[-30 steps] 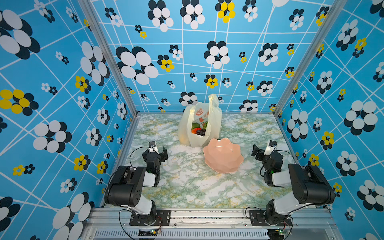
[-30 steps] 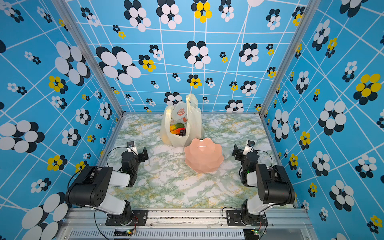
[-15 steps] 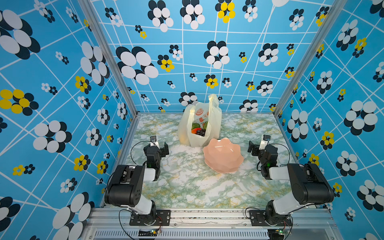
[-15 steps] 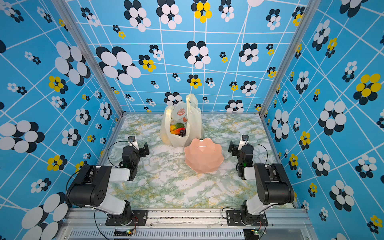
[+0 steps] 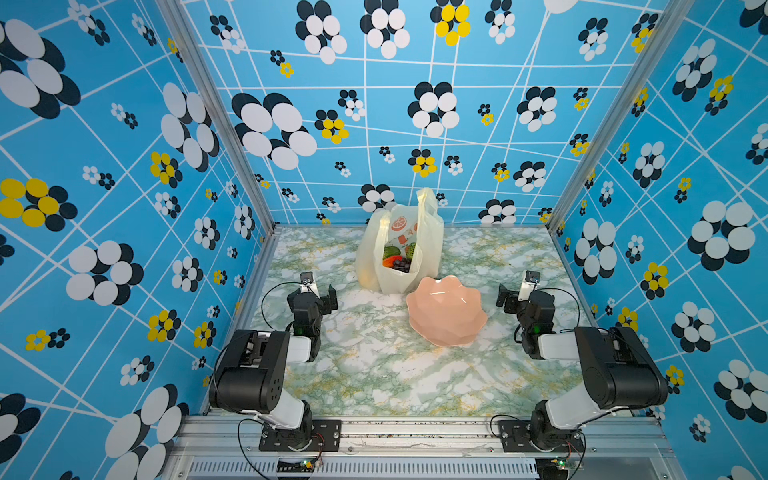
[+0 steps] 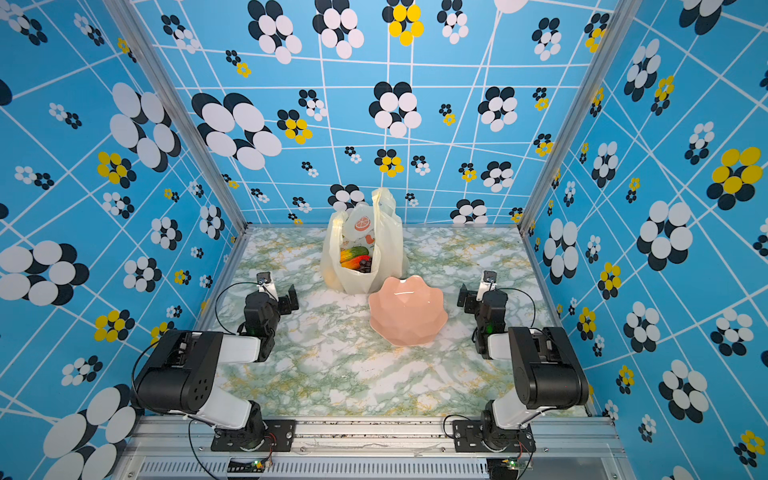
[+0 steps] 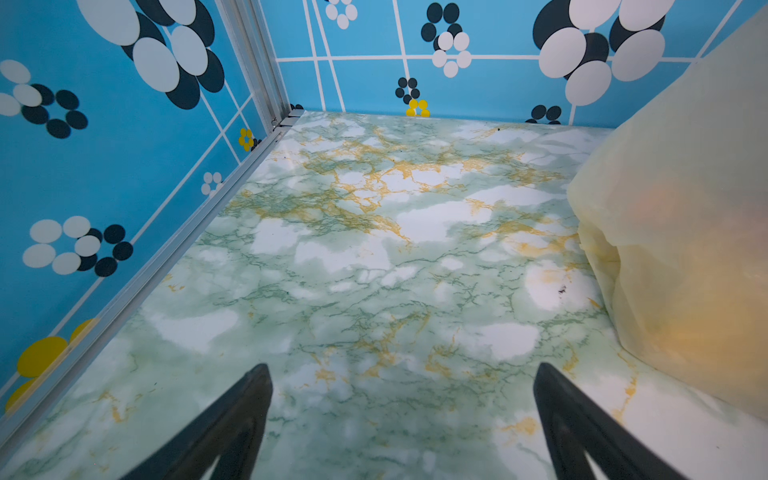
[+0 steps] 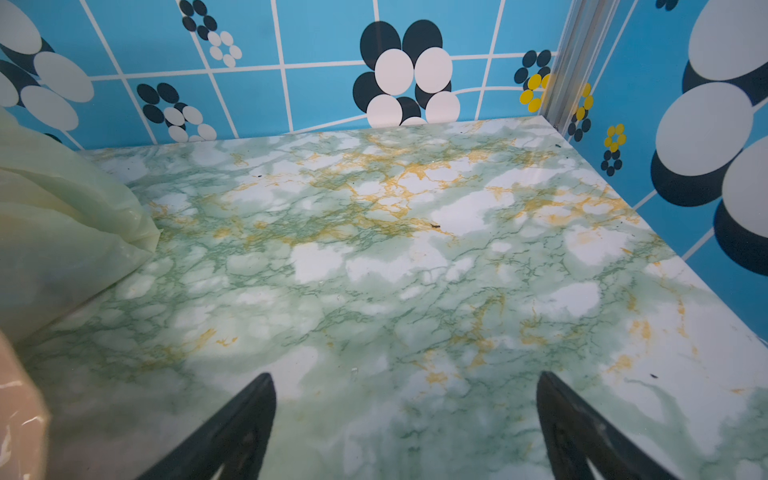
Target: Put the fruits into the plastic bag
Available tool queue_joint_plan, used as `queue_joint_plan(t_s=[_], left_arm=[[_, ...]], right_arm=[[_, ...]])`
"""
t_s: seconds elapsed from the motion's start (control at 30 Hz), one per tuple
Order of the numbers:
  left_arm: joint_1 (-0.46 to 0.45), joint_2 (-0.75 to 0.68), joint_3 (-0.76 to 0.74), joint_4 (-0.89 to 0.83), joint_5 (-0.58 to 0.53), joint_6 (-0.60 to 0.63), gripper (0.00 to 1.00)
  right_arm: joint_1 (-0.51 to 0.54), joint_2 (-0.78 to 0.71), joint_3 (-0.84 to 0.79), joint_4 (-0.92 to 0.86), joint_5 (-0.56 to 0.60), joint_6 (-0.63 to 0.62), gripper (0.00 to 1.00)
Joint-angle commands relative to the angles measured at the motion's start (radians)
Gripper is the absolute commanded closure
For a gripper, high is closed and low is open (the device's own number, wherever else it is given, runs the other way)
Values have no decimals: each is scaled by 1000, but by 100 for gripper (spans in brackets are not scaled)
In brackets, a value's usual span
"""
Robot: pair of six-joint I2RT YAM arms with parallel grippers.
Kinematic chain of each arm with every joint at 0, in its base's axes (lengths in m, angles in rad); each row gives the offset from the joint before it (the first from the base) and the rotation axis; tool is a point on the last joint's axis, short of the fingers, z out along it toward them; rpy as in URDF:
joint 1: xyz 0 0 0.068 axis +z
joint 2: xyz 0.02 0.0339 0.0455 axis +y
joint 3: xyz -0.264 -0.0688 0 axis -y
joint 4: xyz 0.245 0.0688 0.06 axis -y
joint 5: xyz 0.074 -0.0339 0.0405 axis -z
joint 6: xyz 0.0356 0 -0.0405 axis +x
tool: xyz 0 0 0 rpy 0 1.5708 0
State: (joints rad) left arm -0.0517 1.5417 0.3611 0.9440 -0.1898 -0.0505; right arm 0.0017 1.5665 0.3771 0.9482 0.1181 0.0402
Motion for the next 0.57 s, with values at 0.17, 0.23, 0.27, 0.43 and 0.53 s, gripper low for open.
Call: queue_joint_plan(t_s=[0.17,0.23,0.27,0.43,0.53], left_arm=[[6,2,6,-3,6,15,1],[6,1,5,-2,6,15,1],[4,1,5,-3,6,16,1],[5,1,5,-2,6,15,1],[6,3,4,-3,5,16,1]], right_arm=[[1,-10,2,-14,9,-6,1],[1,-10,2,-14,9,-5,1],[1,-10,3,-15,9,-6,1],[1,-8,7,-21,9,-7,1],[1,-10,4,-18,7,-8,0]])
